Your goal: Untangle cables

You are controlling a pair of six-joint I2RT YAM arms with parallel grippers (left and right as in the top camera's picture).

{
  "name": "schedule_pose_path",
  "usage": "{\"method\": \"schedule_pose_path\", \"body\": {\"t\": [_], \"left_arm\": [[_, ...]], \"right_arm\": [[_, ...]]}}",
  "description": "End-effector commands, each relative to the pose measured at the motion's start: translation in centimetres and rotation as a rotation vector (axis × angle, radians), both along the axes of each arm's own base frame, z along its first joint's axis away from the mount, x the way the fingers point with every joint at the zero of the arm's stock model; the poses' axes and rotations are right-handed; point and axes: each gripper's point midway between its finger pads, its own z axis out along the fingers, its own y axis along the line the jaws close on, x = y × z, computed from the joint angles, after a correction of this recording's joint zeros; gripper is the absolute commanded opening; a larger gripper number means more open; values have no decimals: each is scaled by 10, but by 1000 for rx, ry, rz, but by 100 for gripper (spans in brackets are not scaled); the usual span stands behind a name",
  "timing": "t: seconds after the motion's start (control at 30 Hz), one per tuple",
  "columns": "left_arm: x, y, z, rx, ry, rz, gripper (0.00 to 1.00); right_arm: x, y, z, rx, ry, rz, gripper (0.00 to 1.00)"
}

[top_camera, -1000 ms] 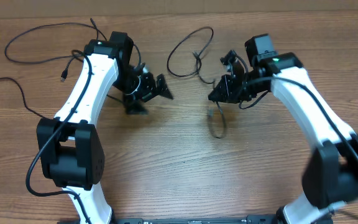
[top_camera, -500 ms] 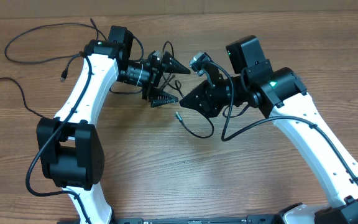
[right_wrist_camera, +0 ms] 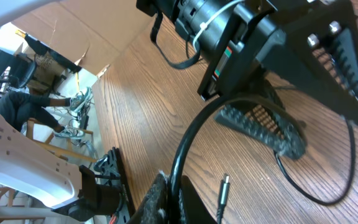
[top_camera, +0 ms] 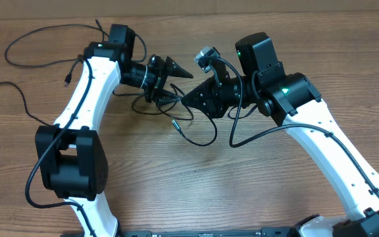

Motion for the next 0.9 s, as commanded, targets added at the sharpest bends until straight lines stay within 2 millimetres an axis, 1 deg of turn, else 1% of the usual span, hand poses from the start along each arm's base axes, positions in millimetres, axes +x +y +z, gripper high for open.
{"method": "schedule_pose_path", "body": {"t": [0.0, 0.1, 0.17, 0.23, 0.37, 0.43, 0.47, 0.5, 0.67, 0.77, 0.87], "left_arm": [[6, 11, -13, 85, 12, 42, 59], [6, 10, -13, 87, 11, 40, 56], [2, 2, -13, 87, 9, 20, 56], [0, -1, -13, 88, 9, 10, 56], [0, -1, -13, 88, 9, 10, 54], [2, 3, -13, 88, 10, 22, 54], [4, 6, -13, 87, 10, 29, 52], [5, 10, -13, 87, 12, 39, 44], [7, 12, -13, 83, 12, 46, 42], [7, 13, -13, 83, 12, 47, 35], [7, 13, -13, 84, 11, 47, 34]], "right_arm": [[-2, 1, 18, 28, -49, 4, 4], [1, 2, 21, 37, -55, -2, 4], [5, 5, 27, 59, -60, -17, 4], [8, 6, 31, 73, -73, -22, 4], [11, 6, 34, 83, -93, -26, 4], [14, 3, 34, 83, -94, -36, 4], [15, 2, 34, 83, -94, -39, 4], [16, 1, 34, 83, -94, -42, 4], [16, 1, 35, 85, -97, -42, 4], [17, 1, 36, 90, -99, -46, 4], [17, 1, 36, 90, -100, -45, 4]]}}
